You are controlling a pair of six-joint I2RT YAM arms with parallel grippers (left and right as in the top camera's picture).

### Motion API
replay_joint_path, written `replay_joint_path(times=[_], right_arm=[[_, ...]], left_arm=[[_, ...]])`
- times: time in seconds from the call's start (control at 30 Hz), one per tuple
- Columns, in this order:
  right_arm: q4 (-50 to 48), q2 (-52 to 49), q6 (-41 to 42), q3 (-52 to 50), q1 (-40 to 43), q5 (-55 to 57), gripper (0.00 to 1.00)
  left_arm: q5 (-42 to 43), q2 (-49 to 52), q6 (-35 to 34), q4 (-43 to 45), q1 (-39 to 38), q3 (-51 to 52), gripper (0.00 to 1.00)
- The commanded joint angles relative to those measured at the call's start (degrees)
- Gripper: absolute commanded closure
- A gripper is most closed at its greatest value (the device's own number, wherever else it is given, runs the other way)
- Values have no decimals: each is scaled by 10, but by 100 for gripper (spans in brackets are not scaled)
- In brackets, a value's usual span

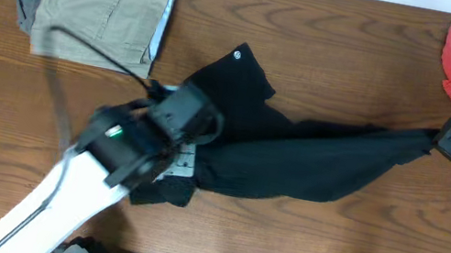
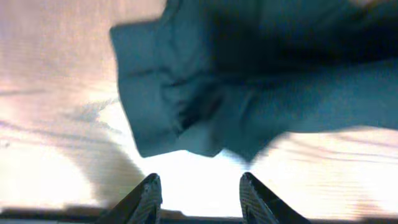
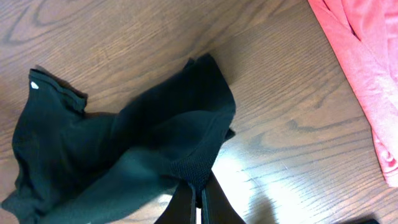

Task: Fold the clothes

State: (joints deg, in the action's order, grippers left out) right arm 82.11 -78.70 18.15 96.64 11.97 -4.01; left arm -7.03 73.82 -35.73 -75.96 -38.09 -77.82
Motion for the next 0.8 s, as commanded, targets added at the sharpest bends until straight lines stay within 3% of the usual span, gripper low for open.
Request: replay_joint_path(times=[0.0, 0.27, 0.47, 0.77], right_arm=[[0, -2, -13, 8, 8, 13, 99], [-8, -5, -15, 8, 8, 37, 98], [-17, -32, -15, 8, 8, 43, 98], [-21, -103, -15, 8, 8, 63, 99]], left_arm=[[4, 50, -3, -1, 0, 10, 55], [114, 158, 2, 2, -10, 10, 54], [129, 210, -1, 9, -63, 19, 54], [130, 255, -21, 93, -133, 27, 54]])
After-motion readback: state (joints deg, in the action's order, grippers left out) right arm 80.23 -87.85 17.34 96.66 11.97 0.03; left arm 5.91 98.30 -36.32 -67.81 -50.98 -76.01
